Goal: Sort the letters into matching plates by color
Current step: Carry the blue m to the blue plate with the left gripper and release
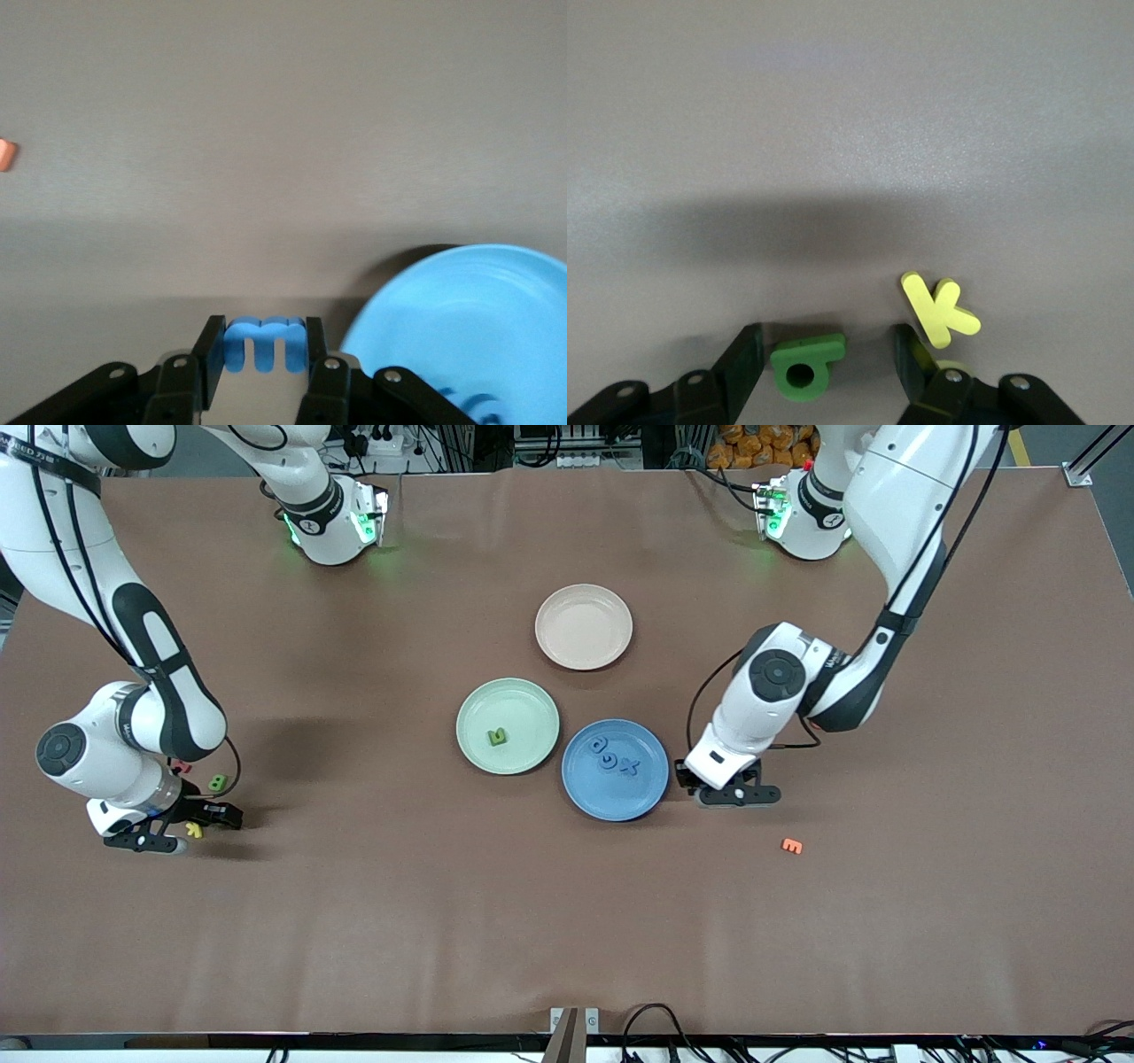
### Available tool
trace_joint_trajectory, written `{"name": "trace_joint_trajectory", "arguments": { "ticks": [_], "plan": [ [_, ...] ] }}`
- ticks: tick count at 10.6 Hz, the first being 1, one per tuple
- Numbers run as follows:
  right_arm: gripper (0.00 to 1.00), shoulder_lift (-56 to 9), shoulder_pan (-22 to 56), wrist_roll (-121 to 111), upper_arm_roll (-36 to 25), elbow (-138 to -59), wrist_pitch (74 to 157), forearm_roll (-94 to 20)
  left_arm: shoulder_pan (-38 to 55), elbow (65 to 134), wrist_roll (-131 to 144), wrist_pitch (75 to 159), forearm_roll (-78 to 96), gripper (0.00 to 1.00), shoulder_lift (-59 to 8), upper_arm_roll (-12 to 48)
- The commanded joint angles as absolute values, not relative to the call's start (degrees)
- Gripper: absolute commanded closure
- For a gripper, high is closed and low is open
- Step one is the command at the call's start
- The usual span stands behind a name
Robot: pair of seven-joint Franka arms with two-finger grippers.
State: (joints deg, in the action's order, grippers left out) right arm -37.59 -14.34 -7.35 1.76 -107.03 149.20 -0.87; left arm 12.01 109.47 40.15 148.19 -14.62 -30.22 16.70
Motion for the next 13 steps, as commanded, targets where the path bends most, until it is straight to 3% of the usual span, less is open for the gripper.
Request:
{"name": "trace_joint_trajectory", "arguments": {
  "ticks": [1,6,7,8,9,13],
  "plan": [
    [0.29,-35.6,-15.3,-7.9,2.3,-110.7,149.3,-0.2,16.3,107.8,47.7,147.7,-15.0,1.00,-30.1,16.2],
    [0.33,-35.8,-15.2,-7.9,2.3,-111.1,149.8,-0.2,21.0,106.8,53.3,147.7,-15.7,1.00,-32.7,15.6],
    [0.45,-35.8,-15.2,-8.0,2.3,-111.0,149.7,-0.2,20.9,106.8,53.1,147.7,-15.7,0.67,-32.7,15.6],
    [0.58,-35.8,-15.3,-8.1,2.4,-110.9,149.8,-0.2,21.1,106.8,53.0,147.7,-16.9,0.01,-32.9,15.4],
    [0.63,-35.8,-15.3,-8.3,2.4,-110.8,149.8,-0.3,20.9,106.8,53.3,147.7,-17.6,0.00,-33.0,15.4],
    [0.65,-35.8,-15.5,-8.3,2.4,-110.5,149.8,-0.5,20.3,106.8,53.0,147.6,-17.8,0.00,-33.0,15.3]
  ]
}}
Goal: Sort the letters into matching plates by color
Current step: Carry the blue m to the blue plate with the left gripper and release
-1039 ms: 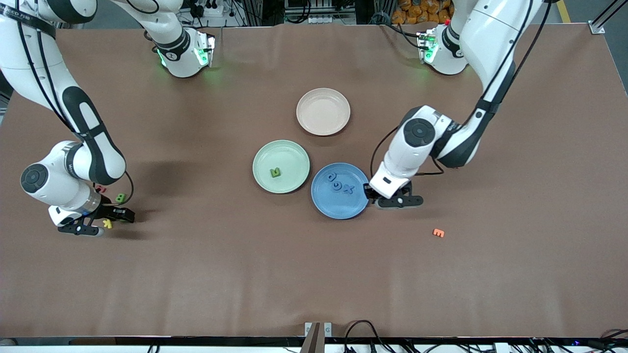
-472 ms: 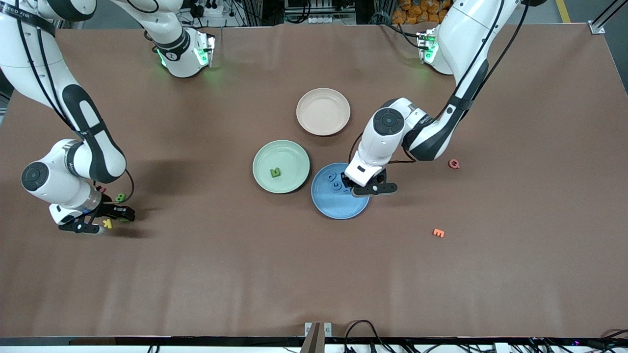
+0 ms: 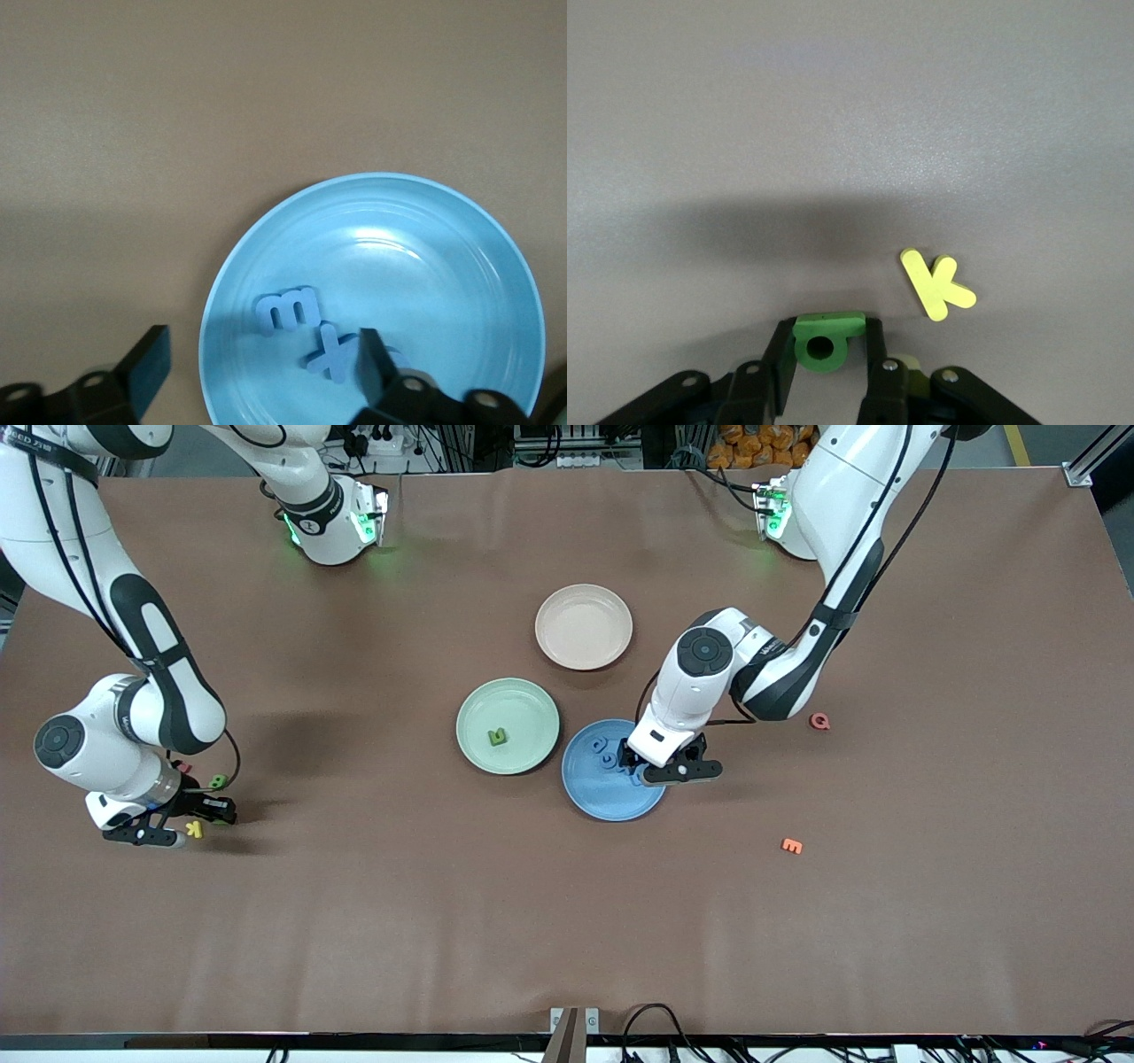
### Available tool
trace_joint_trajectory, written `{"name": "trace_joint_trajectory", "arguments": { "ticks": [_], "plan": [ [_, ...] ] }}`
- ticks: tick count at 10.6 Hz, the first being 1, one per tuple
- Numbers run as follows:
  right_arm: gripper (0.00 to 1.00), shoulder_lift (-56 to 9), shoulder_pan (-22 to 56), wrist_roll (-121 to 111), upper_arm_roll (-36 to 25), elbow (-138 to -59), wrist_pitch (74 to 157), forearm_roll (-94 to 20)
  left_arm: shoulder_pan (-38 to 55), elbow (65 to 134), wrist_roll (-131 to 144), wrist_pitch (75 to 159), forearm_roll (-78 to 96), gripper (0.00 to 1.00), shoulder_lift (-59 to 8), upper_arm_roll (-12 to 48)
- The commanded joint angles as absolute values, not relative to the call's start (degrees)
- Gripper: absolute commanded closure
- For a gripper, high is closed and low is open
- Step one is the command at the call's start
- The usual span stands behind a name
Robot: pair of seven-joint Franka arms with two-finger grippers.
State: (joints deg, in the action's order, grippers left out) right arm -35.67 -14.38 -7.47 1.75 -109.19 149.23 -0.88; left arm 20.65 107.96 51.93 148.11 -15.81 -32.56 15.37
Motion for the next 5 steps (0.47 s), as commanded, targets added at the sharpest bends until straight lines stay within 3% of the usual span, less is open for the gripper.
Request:
{"name": "trace_joint_trajectory", "arguments": {
  "ticks": [1,3,5],
  "plan": [
    [0.67,-35.7,-15.5,-8.3,2.4,-110.3,149.8,-0.5,19.3,106.8,52.3,147.6,-17.9,0.00,-32.7,15.0],
    [0.69,-35.5,-15.4,-8.3,2.4,-109.8,149.6,-0.5,15.6,106.9,45.4,147.3,-19.2,0.00,-31.8,14.8],
    [0.73,-35.2,-14.7,-9.5,2.7,-109.3,149.4,-0.4,13.1,105.7,38.8,141.9,-19.2,0.00,-30.3,14.9]
  ]
}}
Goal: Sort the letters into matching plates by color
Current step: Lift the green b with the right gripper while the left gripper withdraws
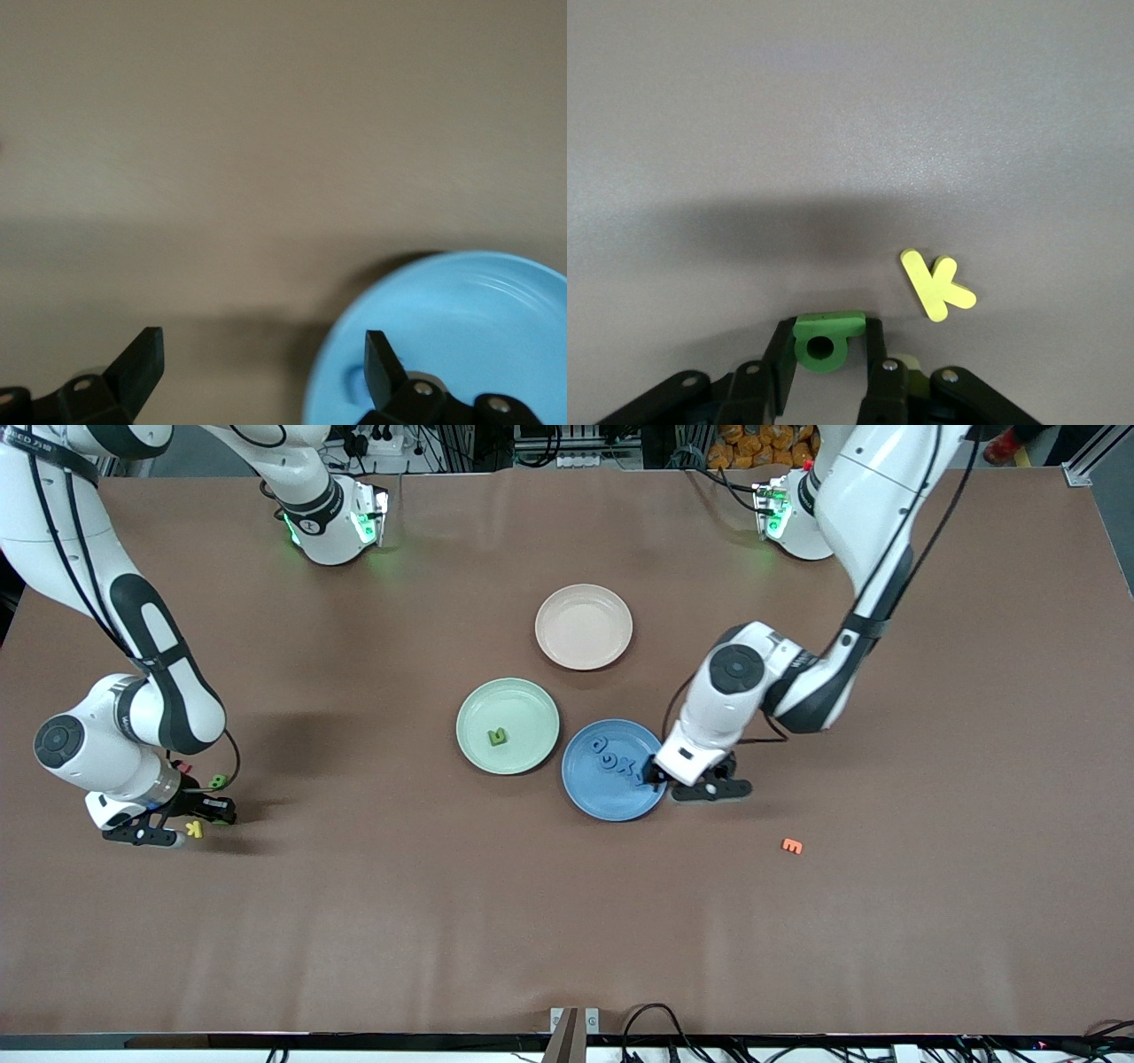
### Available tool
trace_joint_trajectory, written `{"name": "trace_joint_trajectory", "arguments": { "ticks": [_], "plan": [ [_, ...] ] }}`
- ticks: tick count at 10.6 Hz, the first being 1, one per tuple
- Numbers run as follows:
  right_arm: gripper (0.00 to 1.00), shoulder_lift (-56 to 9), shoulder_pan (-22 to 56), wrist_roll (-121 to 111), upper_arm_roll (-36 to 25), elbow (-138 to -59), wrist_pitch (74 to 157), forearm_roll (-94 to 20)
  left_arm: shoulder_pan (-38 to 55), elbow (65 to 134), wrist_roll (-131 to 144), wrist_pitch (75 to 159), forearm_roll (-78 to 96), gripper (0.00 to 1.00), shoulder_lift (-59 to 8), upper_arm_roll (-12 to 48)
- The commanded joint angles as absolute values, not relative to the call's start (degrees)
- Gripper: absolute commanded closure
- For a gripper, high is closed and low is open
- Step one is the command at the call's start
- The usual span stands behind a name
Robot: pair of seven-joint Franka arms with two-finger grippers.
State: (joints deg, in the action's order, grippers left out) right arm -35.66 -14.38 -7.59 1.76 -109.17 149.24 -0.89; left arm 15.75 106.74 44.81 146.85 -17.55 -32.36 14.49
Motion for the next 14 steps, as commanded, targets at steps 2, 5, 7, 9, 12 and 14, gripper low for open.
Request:
{"name": "trace_joint_trajectory", "arguments": {
  "ticks": [2,5,7,9,12,14],
  "plan": [
    [0.78,-34.3,-12.9,-9.7,3.0,-109.0,149.1,-0.3,10.4,103.9,32.8,140.1,-18.9,0.00,-30.3,14.9],
    [0.82,-33.1,-10.6,-9.5,3.7,-109.2,148.9,-0.3,8.6,98.6,27.8,134.1,-18.2,0.00,-30.7,15.0],
    [0.84,-32.7,-8.2,-9.4,3.7,-109.2,148.8,-0.3,8.0,96.3,26.6,133.9,-16.3,0.00,-31.1,15.0],
    [0.86,-31.8,-5.6,-9.2,3.7,-109.2,148.8,-0.3,6.6,94.2,23.5,133.8,-13.6,0.00,-31.6,15.0],
    [0.87,-30.9,-1.1,-9.0,3.7,-109.2,147.1,-0.4,4.3,89.8,15.8,126.5,-12.7,0.00,-32.1,14.9],
    [0.87,-30.9,2.5,-8.3,4.3,-109.1,147.0,-0.4,3.4,85.3,10.2,119.2,-10.7,0.00,-32.3,14.9]
  ]
}}
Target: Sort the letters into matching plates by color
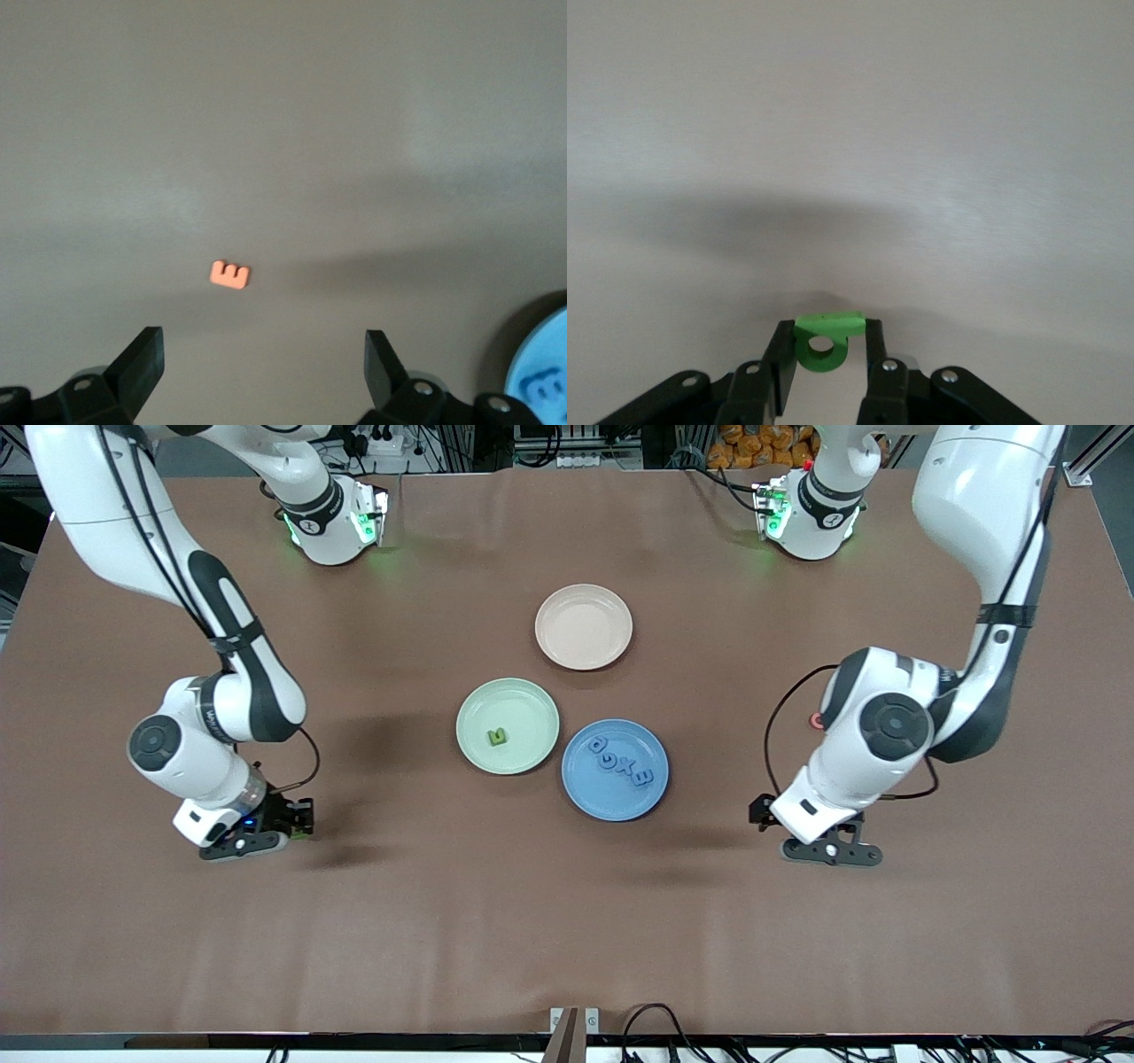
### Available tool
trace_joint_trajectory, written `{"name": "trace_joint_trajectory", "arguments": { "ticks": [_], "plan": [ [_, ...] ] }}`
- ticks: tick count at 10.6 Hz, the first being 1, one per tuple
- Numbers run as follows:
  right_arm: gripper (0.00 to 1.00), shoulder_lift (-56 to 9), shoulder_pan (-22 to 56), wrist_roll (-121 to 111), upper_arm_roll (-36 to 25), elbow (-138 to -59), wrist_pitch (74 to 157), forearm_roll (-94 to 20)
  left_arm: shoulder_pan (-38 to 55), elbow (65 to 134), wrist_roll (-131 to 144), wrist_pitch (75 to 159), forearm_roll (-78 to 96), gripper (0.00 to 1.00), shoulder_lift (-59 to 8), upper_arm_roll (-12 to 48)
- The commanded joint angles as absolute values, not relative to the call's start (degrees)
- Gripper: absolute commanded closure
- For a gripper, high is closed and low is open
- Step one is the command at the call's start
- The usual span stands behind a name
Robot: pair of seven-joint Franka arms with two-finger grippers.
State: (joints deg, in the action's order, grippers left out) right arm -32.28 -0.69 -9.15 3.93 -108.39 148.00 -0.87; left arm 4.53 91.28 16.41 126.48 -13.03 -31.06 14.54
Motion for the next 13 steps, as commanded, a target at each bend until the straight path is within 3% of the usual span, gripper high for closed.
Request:
{"name": "trace_joint_trajectory", "arguments": {
  "ticks": [1,6,13],
  "plan": [
    [0.88,-31.1,4.6,-8.0,4.3,-108.9,147.2,-0.3,2.6,83.9,7.9,116.9,-10.7,0.00,-32.4,14.9],
    [0.91,-30.2,15.8,-2.1,4.4,-108.5,147.1,-0.1,-0.6,78.2,-0.4,104.3,-11.2,0.00,-31.4,14.5],
    [0.94,-30.2,29.1,3.9,4.4,-108.7,146.8,-0.1,-4.5,77.4,-0.2,99.6,-6.6,0.00,-25.2,12.0]
  ]
}}
